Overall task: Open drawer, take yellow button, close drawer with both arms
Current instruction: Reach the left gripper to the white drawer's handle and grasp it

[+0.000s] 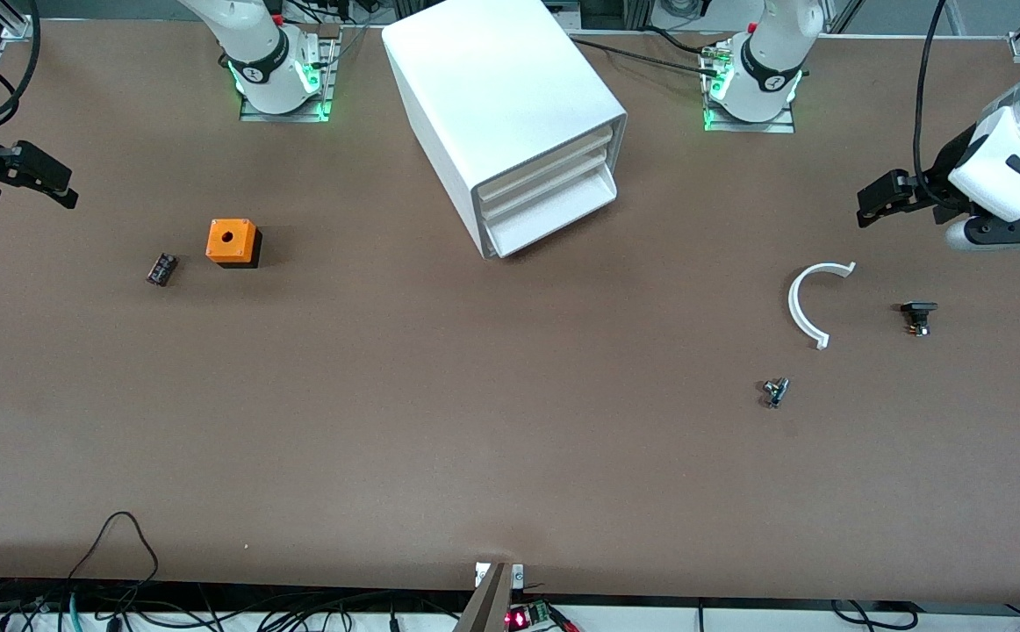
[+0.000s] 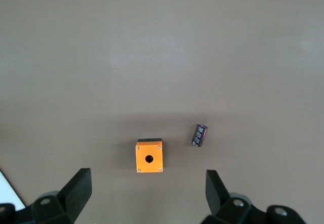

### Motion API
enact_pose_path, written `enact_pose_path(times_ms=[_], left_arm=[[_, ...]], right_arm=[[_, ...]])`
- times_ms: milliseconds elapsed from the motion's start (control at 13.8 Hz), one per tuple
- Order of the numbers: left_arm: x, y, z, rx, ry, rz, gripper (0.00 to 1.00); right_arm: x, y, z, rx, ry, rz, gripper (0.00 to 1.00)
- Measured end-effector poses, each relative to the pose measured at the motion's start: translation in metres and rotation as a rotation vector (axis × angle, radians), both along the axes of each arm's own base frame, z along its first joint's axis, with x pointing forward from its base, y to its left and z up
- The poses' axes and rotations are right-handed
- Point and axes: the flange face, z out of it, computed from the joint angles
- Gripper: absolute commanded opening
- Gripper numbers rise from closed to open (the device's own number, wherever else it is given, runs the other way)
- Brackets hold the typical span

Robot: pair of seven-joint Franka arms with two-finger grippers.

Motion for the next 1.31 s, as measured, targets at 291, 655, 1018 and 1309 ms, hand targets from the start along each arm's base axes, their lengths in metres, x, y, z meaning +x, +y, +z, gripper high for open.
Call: enact_pose_path(times_ms=[291, 655, 1018, 1309], left_arm=[[0.000, 0.000, 0.000, 0.000, 0.000, 0.000, 1.00], [0.000, 0.001, -0.002, 0.000, 0.006, 0.001, 1.00], [-0.005, -0.004, -0.023, 0.006, 0.063, -0.009, 1.00], [-0.008, -0.009, -0.060, 0.011, 0.141, -0.023, 1.00]], right_arm=[[0.001, 0.000, -0.001, 0.000, 0.002, 0.000, 1.00], [0.001, 0.001, -0.001, 0.000, 0.002, 0.001, 1.00], [0.001, 0.001, -0.001, 0.000, 0.002, 0.001, 1.00], [0.001, 0.001, -0.001, 0.000, 0.002, 0.001, 1.00]])
